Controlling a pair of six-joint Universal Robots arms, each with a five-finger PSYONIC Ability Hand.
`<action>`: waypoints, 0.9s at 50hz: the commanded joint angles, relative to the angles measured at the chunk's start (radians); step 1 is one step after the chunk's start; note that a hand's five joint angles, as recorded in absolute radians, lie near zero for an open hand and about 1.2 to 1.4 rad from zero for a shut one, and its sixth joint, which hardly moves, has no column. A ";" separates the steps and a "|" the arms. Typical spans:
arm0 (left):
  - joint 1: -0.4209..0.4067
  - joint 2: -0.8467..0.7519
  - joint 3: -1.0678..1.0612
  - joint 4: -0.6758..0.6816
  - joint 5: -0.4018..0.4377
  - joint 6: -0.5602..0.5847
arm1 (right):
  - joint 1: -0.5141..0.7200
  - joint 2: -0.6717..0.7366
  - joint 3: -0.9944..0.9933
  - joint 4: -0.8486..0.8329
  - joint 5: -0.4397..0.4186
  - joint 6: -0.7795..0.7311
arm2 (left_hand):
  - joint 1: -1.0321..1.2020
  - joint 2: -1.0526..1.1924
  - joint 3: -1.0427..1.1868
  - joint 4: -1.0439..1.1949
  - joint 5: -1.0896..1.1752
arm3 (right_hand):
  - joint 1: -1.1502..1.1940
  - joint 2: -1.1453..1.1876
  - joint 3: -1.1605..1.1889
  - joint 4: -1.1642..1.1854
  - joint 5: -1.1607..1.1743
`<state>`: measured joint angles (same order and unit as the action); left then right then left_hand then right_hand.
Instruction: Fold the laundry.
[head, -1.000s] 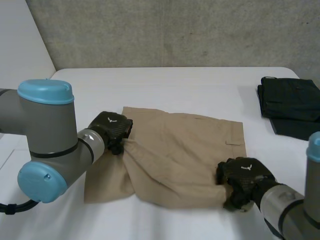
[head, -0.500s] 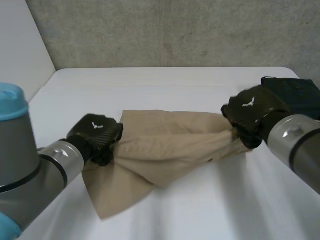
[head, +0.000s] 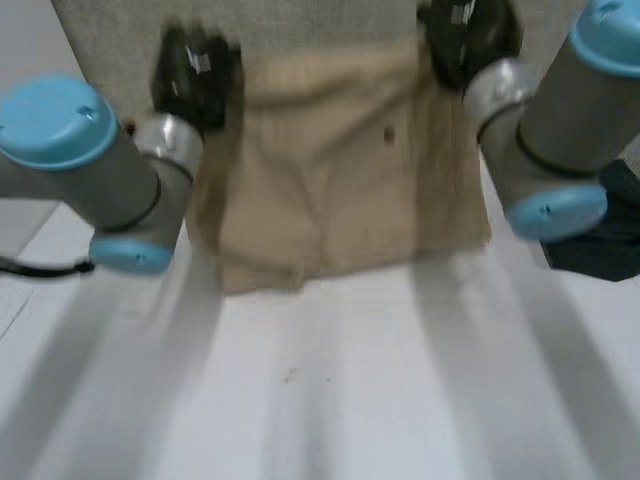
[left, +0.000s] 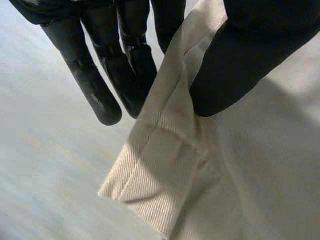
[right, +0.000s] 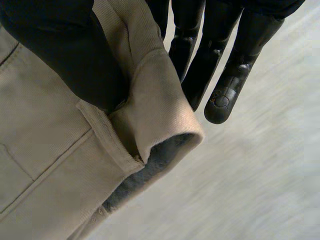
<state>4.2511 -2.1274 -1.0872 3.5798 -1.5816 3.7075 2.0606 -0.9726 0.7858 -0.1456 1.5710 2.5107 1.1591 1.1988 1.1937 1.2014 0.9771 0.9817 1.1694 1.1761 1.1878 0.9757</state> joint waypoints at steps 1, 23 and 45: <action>-0.005 0.076 0.035 0.375 -0.029 0.028 | 0.006 -0.006 -0.103 -0.347 0.000 -0.001 | 0.237 0.197 0.203 0.195 0.245 | 0.415 0.227 0.220 0.208 0.246; -0.054 0.029 -0.496 0.245 -0.028 -0.012 | 0.009 0.066 0.329 0.075 0.024 -0.004 | 0.237 0.197 0.203 0.195 0.245 | 0.415 0.227 0.220 0.208 0.246; -0.195 0.471 -0.861 -0.572 -0.121 0.042 | -0.017 -0.336 0.869 0.597 -0.049 -0.257 | 0.237 0.197 0.203 0.195 0.245 | 0.415 0.227 0.220 0.208 0.246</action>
<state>4.1270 -1.7371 -1.8714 3.1440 -1.7049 3.7562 2.0573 -1.1584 1.4735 0.4208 1.5438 2.3926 1.1592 1.2001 1.1948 1.2017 0.9908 0.9828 1.1690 1.1810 1.1880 0.9927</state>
